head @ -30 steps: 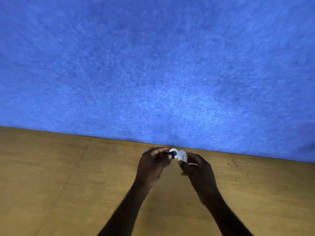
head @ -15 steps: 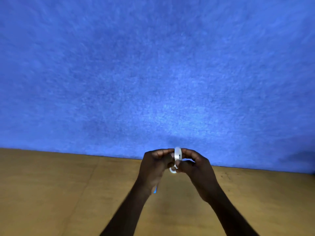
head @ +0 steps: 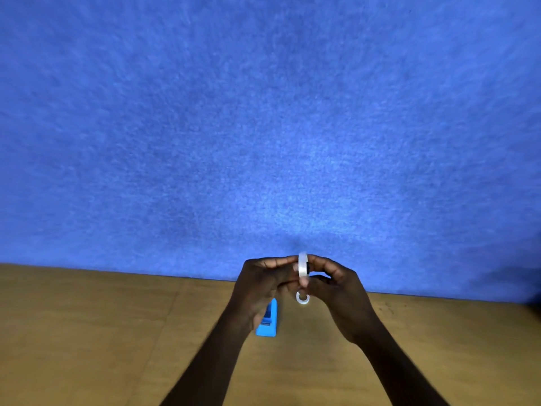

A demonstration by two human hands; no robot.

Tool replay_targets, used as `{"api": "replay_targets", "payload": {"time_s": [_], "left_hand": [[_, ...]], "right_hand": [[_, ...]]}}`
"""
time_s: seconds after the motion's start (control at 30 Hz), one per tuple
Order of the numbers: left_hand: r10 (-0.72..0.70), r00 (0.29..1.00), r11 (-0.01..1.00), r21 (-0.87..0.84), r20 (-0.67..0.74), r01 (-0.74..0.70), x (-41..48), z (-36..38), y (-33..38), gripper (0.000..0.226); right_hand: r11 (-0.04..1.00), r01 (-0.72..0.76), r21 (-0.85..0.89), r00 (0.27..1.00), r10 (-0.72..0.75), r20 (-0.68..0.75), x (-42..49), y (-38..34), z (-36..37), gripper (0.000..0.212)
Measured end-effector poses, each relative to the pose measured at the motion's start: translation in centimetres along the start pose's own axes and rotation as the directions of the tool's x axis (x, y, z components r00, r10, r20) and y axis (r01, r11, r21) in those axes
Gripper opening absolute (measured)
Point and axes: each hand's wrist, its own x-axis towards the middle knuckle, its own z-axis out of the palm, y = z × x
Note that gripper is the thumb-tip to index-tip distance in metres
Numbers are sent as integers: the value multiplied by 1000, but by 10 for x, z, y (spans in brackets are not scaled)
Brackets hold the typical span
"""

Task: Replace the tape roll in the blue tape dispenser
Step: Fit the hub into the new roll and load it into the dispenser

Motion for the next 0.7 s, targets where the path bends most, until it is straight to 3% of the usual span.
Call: {"api": "replay_targets", "payload": {"time_s": [0.13, 0.3, 0.57, 0.7], "left_hand": [[-3, 1000, 1000, 17, 1, 3, -4, -2, 2, 29], [16, 999, 1000, -9, -32, -17, -13, -2, -3, 16], [-54, 930, 996, -84, -364, 25, -14, -18, -45, 12], [-20, 870, 999, 26, -492, 38, -9, -53, -78, 13]], "right_hand": [[999, 4, 33, 999, -5, 37, -2, 1, 2, 35], [996, -27, 86, 990, 15, 142, -6, 2, 3, 30], [957, -190, 217, 982, 188, 33, 8, 32, 14, 13], [938, -254, 237, 964, 264, -12, 19, 65, 19, 22]]}}
